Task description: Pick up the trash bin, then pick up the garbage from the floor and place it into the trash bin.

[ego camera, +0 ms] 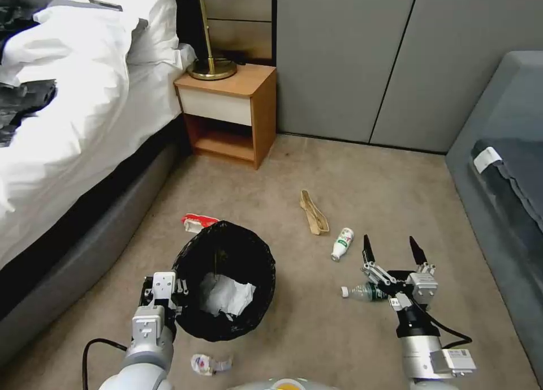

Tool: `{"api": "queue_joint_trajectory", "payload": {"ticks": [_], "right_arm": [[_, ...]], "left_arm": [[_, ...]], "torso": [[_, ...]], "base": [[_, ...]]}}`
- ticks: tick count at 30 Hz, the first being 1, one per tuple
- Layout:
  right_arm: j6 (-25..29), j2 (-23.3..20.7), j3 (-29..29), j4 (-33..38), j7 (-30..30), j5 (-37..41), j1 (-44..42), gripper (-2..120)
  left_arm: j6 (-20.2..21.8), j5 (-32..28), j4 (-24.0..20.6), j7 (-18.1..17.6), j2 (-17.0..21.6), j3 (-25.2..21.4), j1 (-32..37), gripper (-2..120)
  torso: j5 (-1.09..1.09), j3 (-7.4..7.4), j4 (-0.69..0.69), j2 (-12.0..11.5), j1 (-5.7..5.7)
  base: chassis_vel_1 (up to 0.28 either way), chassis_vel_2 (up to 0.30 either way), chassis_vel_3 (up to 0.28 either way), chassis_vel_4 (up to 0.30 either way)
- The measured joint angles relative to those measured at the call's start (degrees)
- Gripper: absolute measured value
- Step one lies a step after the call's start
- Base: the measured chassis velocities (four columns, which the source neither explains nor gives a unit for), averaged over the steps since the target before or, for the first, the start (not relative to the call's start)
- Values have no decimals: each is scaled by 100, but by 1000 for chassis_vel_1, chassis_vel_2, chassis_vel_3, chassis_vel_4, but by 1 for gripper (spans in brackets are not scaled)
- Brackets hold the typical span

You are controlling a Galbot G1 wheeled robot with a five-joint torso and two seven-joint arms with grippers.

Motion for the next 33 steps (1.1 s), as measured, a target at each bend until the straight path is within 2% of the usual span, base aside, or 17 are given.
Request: {"api": "queue_joint_trajectory", "payload": {"ticks": [13, 21, 24, 26, 27, 29, 31, 32, 33], "right_arm": [[156, -14, 48, -92, -134, -29, 83, 100], [340, -288, 489, -384, -376, -365, 385, 100], [481, -632, 879, -750, -940, -692, 585, 100], [518, -695, 937, -820, -1056, -758, 622, 100], [664, -957, 1102, -1083, -1439, -1071, 779, 100], [726, -1091, 1143, -1203, -1613, -1226, 854, 100], [811, -1540, 1167, -1500, -2115, -1512, 1070, 100], [811, -1540, 1167, -1500, -2115, -1512, 1070, 100], [822, -1756, 1145, -1632, -2378, -1599, 1166, 100]], "left_arm": [[-17, 1, 28, 0, -7, -4, 5, 1], [-17, 1, 28, 0, -1, -12, 12, 1], [-17, -1, 28, 0, 13, -18, 20, 1], [-17, -1, 28, 0, 16, -18, 22, 1], [-17, -1, 28, 0, 21, -19, 27, 1], [-17, -1, 26, 0, 21, -20, 30, 1], [-17, 2, 17, 0, 18, -19, 37, 1], [-17, 2, 17, 0, 18, -19, 37, 1], [-17, 3, 12, 0, 18, -18, 42, 1]], "torso": [[-1, 1, 0, 0, 1], [0, 0, 0, 0, 0], [1, 0, 0, 0, 0], [1, 0, -1, 0, 0], [0, 0, 0, 0, 0], [1, 0, -1, 0, 0], [0, 0, 0, 0, 0], [0, 0, 0, 0, 0], [0, 0, 0, 0, 0]], "base": [[-98, 107, 90, -97], [0, 0, 0, 0], [0, 0, 0, 0], [0, 0, 0, 0], [0, 0, 0, 0], [0, 0, 0, 0], [0, 0, 0, 0], [0, 0, 0, 0], [0, 0, 0, 0]]}}
